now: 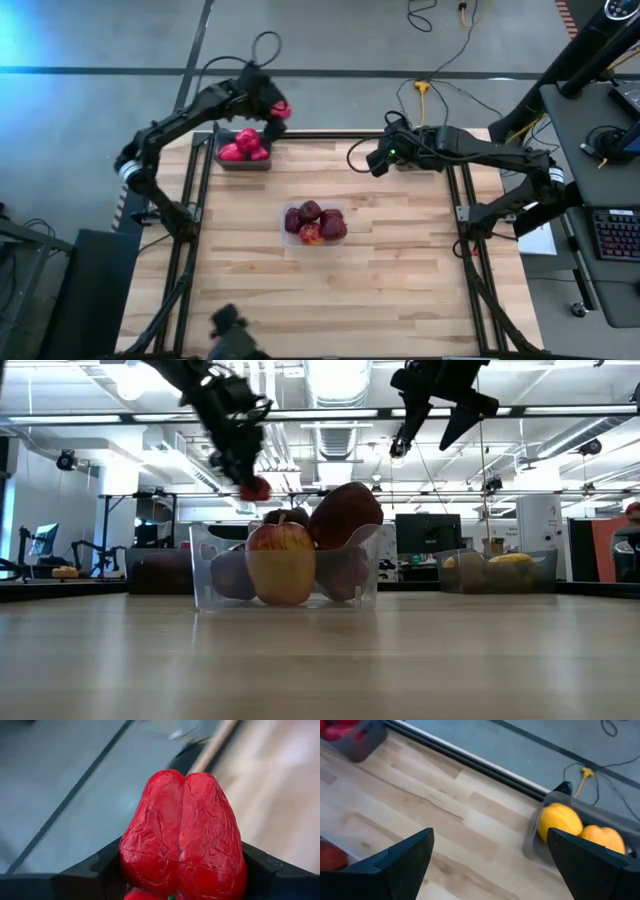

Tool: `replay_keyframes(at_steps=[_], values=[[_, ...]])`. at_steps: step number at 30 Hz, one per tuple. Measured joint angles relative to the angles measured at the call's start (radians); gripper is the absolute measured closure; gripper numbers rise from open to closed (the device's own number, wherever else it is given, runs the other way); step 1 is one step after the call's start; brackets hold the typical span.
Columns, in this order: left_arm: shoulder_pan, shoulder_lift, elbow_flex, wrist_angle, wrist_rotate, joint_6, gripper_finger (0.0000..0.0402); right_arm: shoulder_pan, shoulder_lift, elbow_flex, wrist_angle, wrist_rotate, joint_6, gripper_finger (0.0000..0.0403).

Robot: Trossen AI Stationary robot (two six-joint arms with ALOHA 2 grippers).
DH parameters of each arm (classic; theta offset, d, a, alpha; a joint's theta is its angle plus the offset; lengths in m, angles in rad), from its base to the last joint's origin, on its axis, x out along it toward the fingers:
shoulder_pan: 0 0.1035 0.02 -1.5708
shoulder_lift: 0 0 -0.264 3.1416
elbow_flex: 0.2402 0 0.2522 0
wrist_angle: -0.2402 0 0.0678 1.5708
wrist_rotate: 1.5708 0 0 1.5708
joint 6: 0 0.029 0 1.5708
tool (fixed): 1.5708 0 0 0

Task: Sort produce into baskets
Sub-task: Put the red bell pepper into the left black bin

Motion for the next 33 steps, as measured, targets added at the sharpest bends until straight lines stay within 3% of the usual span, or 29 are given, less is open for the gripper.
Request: replay_keyframes(at_steps=[5,11,15,27,33], values=[[0.081,-0.111,-0.151,0.016,-0.160,-0.105,0.0158,0.037,0.006,-0.002,-0.001,0.000,0.031,0.0023],[0.141,-0.161,-0.285,0.003,-0.196,-0.224,0.0146,0.040,0.034,-0.002,0.026,0.000,0.031,0.0023],[0.147,-0.166,-0.361,-0.041,-0.292,-0.253,0.0141,0.042,0.046,-0.002,0.044,-0.017,0.035,0.0023],[0.123,-0.217,-0.441,-0.050,-0.156,-0.243,0.0142,0.078,0.054,-0.002,0.050,-0.034,0.073,0.0023],[0.140,-0.180,-0.443,-0.046,-0.308,-0.288,0.0142,0.081,0.054,-0.002,0.050,-0.030,0.076,0.0023]])
